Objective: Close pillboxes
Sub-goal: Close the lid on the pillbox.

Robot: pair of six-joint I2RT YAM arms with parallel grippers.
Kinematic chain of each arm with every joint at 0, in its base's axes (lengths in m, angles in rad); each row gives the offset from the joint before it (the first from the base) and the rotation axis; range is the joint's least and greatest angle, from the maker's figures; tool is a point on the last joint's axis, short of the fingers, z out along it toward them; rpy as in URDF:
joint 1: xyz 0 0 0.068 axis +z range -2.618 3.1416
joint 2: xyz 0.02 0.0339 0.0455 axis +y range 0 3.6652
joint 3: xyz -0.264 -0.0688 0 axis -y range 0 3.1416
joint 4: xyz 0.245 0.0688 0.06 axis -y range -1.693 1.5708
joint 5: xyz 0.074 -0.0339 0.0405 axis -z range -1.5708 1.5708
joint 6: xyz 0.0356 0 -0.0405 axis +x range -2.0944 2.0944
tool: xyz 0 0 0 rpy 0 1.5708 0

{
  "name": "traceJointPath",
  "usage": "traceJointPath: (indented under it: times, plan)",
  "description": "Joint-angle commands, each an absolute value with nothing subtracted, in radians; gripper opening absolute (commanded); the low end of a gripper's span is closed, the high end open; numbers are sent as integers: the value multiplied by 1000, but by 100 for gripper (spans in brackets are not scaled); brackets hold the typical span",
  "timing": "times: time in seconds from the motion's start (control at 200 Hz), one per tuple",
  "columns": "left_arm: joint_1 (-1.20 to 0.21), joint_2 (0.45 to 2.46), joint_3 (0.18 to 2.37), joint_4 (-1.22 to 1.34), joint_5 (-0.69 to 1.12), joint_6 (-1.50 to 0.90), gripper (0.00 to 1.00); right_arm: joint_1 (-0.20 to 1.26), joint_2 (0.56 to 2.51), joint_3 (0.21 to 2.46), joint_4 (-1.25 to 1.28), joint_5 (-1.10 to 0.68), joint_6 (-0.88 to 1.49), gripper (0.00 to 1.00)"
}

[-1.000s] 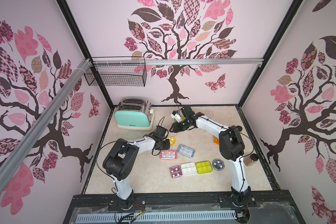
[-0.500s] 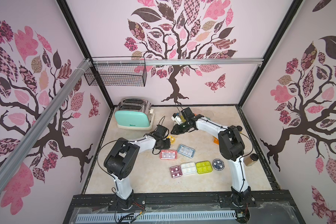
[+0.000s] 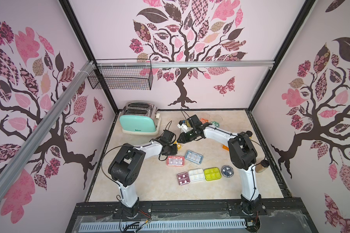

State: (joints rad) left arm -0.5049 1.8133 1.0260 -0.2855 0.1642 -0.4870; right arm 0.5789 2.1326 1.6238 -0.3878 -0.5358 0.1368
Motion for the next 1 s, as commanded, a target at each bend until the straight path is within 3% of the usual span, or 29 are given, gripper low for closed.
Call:
traceJointPath:
  times: [0.0,0.36,0.49,0.585,0.73,0.79,0.885,0.995]
  plan:
    - [-509,1794,1017,-269,177,-502,27,603,2122,1629,-410,-512,137,32]
    - [-509,1685,941,-313,185,-504,26,623,2131,1645,-406,-522,161,38]
    - [-509,1601,952,-366,179,-489,29,620,2102,1659,-438,-476,186,44]
    - [-505,1553,979,-388,178,-488,40,618,2077,1649,-426,-457,206,54]
    - [-482,1528,999,-372,178,-492,73,593,2068,1626,-412,-451,232,65]
    - [-467,1540,1009,-370,175,-488,82,566,2063,1606,-393,-489,265,68]
    - [-439,1573,1011,-336,197,-496,90,525,2033,1527,-287,-562,345,74]
    - [-409,1628,1014,-282,240,-513,92,513,2019,1501,-270,-562,356,76]
